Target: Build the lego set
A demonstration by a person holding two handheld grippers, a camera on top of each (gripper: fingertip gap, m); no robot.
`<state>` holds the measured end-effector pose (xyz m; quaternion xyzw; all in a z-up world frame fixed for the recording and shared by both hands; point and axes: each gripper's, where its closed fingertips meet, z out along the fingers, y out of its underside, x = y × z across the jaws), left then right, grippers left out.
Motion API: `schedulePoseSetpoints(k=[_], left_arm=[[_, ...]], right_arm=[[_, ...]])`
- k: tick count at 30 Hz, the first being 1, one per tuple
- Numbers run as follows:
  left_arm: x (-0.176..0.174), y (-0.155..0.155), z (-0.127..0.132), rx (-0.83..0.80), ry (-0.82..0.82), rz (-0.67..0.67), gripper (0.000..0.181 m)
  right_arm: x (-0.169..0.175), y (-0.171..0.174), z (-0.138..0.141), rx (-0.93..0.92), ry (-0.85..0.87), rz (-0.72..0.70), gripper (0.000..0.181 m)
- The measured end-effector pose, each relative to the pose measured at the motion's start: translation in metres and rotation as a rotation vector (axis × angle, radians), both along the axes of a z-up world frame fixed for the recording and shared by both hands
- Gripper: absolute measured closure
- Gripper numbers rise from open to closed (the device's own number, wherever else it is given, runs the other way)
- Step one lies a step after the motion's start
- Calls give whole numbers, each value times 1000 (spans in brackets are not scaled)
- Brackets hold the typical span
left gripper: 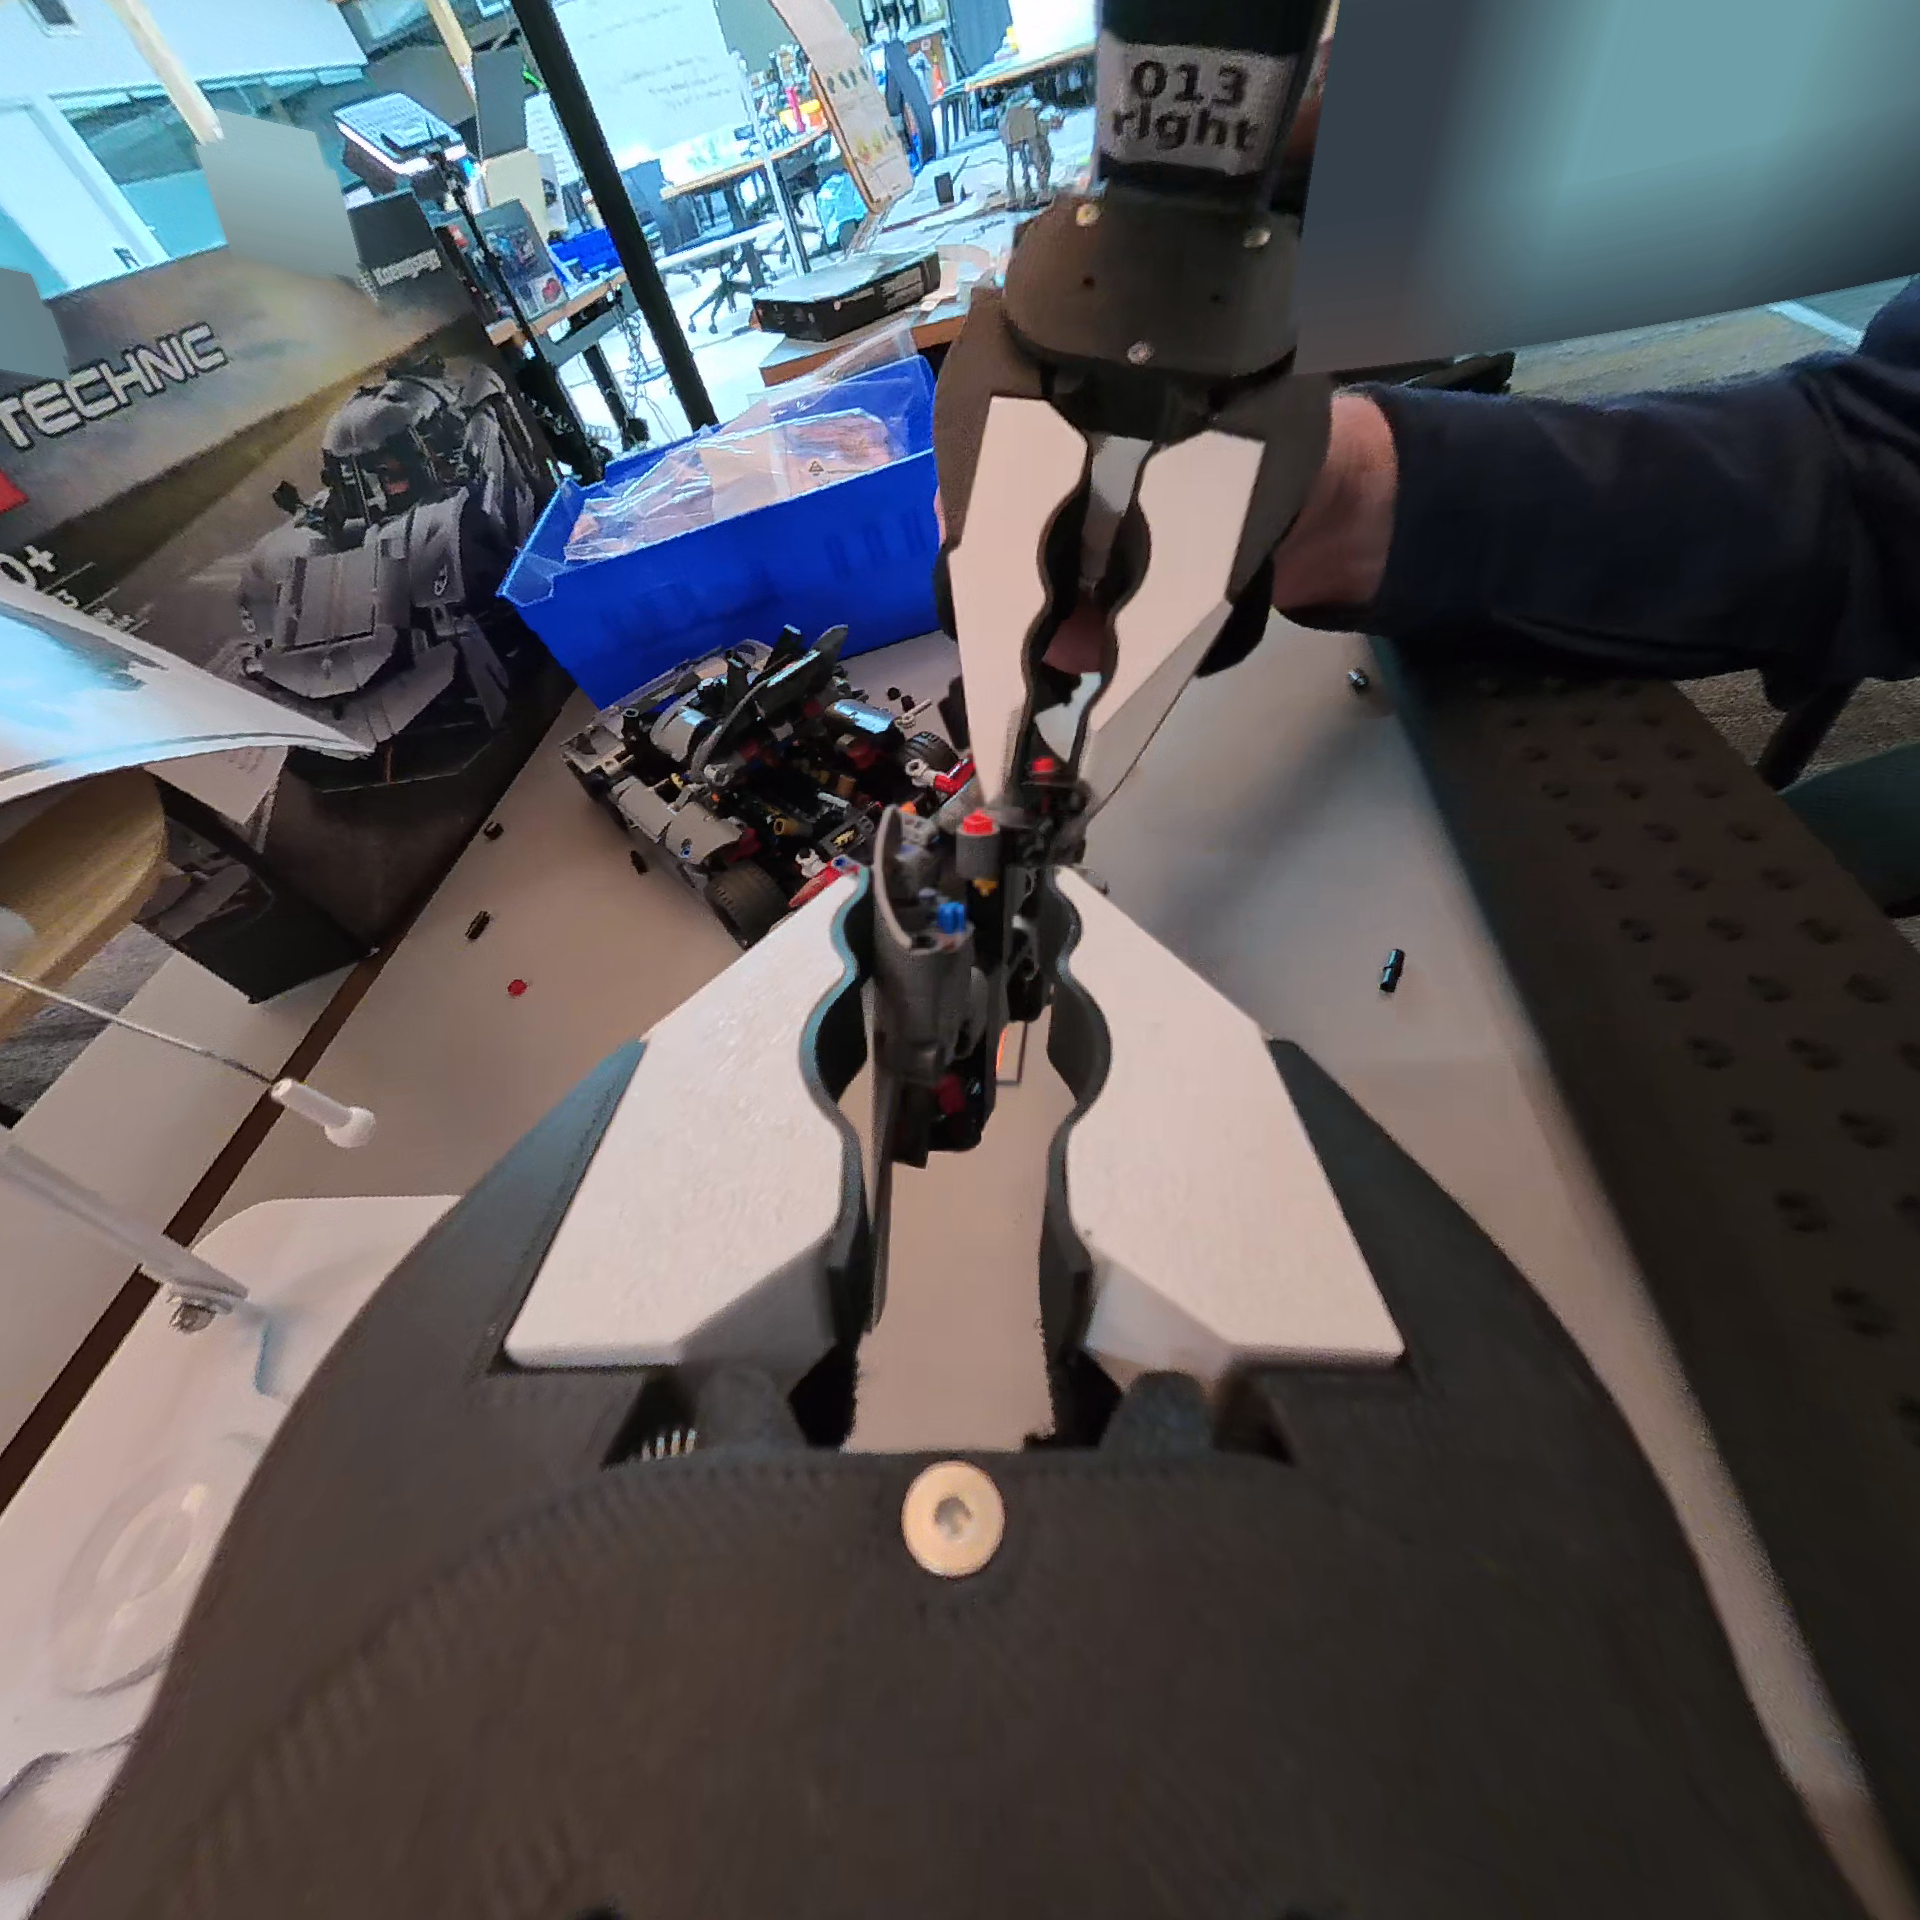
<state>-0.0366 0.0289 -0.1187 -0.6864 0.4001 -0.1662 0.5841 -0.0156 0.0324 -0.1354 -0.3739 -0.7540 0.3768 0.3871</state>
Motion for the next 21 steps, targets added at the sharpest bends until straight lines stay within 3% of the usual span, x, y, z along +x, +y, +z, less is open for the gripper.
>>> schedulePoseSetpoints(k=[11, 21], left_arm=[[-1, 4, -10, -2, 66, 24, 162], [1, 5, -12, 26, 98, 33, 167]], right_arm=[[-3, 7, -2, 189, 27, -61, 174], [-5, 18, -1, 149, 29, -106, 168]])
